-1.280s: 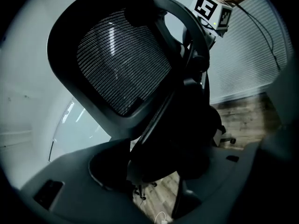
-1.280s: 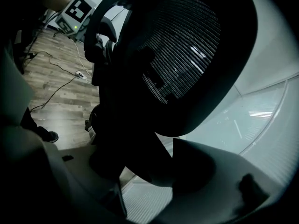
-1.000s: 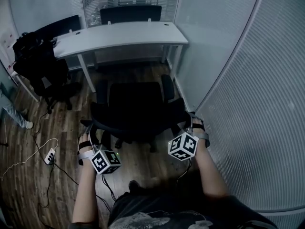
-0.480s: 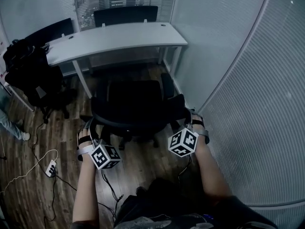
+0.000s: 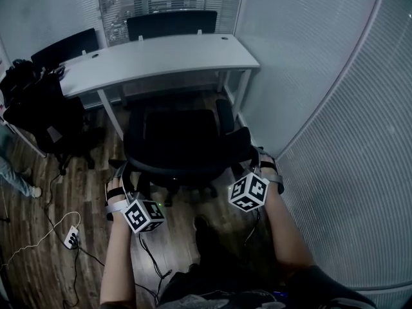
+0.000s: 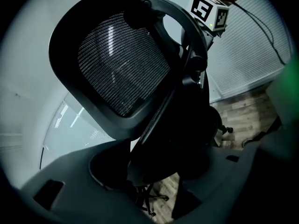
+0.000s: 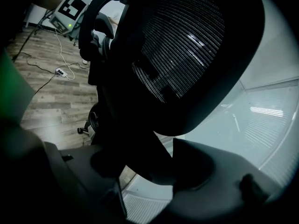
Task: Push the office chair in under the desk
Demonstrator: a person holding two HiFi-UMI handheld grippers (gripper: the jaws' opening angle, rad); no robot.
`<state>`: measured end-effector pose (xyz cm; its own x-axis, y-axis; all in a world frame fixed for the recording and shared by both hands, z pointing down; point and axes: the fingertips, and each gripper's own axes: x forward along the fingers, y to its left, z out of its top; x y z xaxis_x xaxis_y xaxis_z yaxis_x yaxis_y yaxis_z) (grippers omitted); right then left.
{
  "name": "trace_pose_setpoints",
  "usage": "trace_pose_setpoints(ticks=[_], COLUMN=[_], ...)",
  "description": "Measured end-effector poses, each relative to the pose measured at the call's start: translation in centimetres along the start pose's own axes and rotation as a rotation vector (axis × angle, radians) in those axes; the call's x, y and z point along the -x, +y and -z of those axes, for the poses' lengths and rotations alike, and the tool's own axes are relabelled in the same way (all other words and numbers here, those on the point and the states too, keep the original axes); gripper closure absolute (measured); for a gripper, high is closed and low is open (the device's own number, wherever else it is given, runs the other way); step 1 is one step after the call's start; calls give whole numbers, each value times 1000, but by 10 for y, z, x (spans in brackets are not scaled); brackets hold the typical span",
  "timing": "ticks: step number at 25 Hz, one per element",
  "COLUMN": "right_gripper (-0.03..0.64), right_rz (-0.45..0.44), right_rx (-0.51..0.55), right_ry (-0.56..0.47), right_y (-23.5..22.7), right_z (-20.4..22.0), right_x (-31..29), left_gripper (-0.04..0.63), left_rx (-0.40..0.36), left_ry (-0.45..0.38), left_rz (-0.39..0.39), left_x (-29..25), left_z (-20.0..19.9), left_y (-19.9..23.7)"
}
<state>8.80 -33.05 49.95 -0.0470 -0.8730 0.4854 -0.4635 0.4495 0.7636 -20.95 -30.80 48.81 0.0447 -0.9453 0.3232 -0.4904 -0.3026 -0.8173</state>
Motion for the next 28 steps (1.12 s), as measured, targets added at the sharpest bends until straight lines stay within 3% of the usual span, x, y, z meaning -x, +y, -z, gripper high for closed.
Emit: trace_pose_setpoints(ticks=[5, 12, 28], right_gripper=[322, 322, 327], right_rz=[-11, -12, -45], right_rx=[8, 18, 69], right_ry=[-26, -71, -120], right_y=[-22, -45, -96], right_z=[-17, -48, -104], right_x=[-47, -109, -245], left_gripper=[333, 333, 330], left_rx=[2, 10, 17], left_ry=[25, 127, 208], left_rz=[-9, -23, -83], left_x=[-47, -114, -250], left_z=[0, 8, 23], left_y=[18, 48, 103])
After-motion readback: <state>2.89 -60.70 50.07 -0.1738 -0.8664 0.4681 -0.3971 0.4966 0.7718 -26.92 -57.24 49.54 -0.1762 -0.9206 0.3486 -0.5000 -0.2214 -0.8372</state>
